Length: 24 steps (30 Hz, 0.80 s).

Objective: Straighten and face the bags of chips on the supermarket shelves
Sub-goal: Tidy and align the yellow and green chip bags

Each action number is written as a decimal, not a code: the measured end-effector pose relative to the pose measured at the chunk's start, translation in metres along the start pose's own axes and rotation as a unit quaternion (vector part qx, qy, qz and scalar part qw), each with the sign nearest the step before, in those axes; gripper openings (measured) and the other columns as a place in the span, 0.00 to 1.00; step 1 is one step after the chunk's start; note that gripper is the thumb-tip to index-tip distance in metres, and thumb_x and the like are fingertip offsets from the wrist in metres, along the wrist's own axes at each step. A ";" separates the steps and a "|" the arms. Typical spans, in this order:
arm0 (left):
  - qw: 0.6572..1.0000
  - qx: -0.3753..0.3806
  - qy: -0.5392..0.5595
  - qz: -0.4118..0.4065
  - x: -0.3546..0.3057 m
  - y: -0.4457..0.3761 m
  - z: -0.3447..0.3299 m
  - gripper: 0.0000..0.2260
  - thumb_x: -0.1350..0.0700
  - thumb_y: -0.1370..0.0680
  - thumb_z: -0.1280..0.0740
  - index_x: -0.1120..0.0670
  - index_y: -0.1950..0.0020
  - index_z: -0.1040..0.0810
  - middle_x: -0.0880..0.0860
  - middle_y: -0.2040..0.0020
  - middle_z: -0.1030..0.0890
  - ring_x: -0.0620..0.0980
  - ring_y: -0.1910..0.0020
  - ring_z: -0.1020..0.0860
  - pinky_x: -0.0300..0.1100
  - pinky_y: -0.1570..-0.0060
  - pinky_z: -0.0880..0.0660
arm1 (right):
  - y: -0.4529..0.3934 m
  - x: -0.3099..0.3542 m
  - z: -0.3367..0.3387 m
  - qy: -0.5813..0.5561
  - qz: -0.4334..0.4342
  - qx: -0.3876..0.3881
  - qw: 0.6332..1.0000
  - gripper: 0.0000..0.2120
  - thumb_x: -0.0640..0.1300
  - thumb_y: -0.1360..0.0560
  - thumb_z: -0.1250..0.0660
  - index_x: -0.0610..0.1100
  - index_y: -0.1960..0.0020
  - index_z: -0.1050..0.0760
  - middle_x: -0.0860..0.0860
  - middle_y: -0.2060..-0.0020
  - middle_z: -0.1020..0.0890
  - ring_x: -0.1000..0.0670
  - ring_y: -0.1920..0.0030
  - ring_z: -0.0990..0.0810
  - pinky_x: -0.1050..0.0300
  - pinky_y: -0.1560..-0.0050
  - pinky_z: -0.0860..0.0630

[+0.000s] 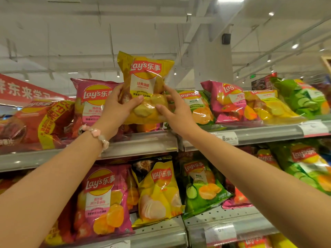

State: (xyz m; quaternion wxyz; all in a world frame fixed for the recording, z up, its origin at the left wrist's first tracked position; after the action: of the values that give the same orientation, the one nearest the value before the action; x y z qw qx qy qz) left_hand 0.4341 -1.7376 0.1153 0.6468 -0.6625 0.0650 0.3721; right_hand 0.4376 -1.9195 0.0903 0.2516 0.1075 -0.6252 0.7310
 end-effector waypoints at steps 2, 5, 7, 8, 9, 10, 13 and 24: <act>1.000 0.003 0.020 0.006 -0.003 -0.002 -0.005 0.25 0.48 0.27 0.27 0.48 0.32 0.29 0.47 0.39 0.23 0.46 0.41 0.23 0.42 0.47 0.23 | -0.002 0.002 0.008 0.000 0.007 -0.006 1.000 0.27 0.47 0.21 0.37 0.52 0.25 0.41 0.53 0.39 0.27 0.49 0.40 0.24 0.47 0.45 0.21; 0.999 0.007 0.039 0.011 -0.009 -0.006 -0.015 0.24 0.48 0.27 0.27 0.48 0.33 0.29 0.47 0.39 0.22 0.47 0.41 0.23 0.45 0.45 0.23 | -0.004 0.004 0.027 -0.004 0.012 -0.018 1.000 0.27 0.48 0.20 0.39 0.50 0.24 0.43 0.48 0.34 0.28 0.48 0.39 0.24 0.50 0.44 0.21; 0.999 0.005 0.052 0.011 -0.014 -0.006 -0.024 0.26 0.47 0.27 0.27 0.48 0.32 0.29 0.47 0.39 0.22 0.46 0.42 0.22 0.43 0.46 0.23 | -0.005 0.001 0.045 0.003 0.012 -0.031 0.999 0.26 0.49 0.20 0.40 0.50 0.24 0.44 0.46 0.32 0.29 0.48 0.37 0.26 0.50 0.42 0.23; 0.998 0.005 0.058 0.013 -0.015 -0.006 -0.029 0.26 0.47 0.28 0.27 0.48 0.31 0.29 0.47 0.38 0.22 0.46 0.42 0.22 0.43 0.47 0.22 | -0.006 -0.001 0.056 0.010 0.013 -0.039 0.999 0.26 0.48 0.20 0.40 0.50 0.24 0.44 0.46 0.32 0.30 0.48 0.37 0.26 0.51 0.40 0.24; 0.998 0.007 0.063 0.015 -0.016 -0.005 -0.035 0.27 0.48 0.28 0.27 0.48 0.31 0.30 0.48 0.38 0.23 0.47 0.41 0.22 0.43 0.47 0.22 | -0.007 -0.005 0.068 0.019 0.012 -0.047 0.999 0.27 0.48 0.20 0.39 0.50 0.24 0.44 0.46 0.31 0.31 0.48 0.35 0.28 0.50 0.39 0.25; 0.998 0.011 0.064 0.017 -0.017 -0.004 -0.042 0.27 0.48 0.28 0.27 0.48 0.31 0.30 0.48 0.37 0.23 0.47 0.41 0.23 0.43 0.47 0.22 | -0.008 -0.009 0.081 0.029 0.010 -0.057 0.998 0.27 0.46 0.20 0.38 0.49 0.24 0.44 0.46 0.30 0.31 0.48 0.34 0.29 0.50 0.37 0.27; 0.998 0.014 0.051 0.024 -0.020 0.000 -0.060 0.28 0.47 0.28 0.27 0.48 0.30 0.31 0.50 0.35 0.25 0.49 0.38 0.24 0.45 0.44 0.23 | -0.007 -0.024 0.125 0.093 0.013 -0.093 0.991 0.31 0.44 0.23 0.34 0.48 0.24 0.43 0.48 0.30 0.32 0.53 0.32 0.32 0.56 0.33 0.33; 0.998 -0.026 0.045 0.033 -0.048 0.026 -0.117 0.25 0.48 0.27 0.27 0.47 0.32 0.30 0.41 0.45 0.24 0.40 0.46 0.25 0.35 0.54 0.26 | -0.010 -0.128 0.218 0.222 -0.155 -0.025 0.962 0.57 0.58 0.42 0.20 0.46 0.24 0.51 0.43 0.31 0.32 0.42 0.32 0.32 0.48 0.33 0.33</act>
State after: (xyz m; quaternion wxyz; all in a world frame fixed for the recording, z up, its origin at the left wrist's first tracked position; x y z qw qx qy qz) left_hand 0.4330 -1.8665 0.1091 0.6133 -0.6924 0.1061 0.3649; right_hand 0.5174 -2.1600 0.0812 0.4966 0.0314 -0.5477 0.6726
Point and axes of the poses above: each hand's wrist, its own y-axis away from the middle knuckle, its own z-axis out of the back of the hand, x = y × z, the point moved 10 cm from there along -y, towards the middle knuckle
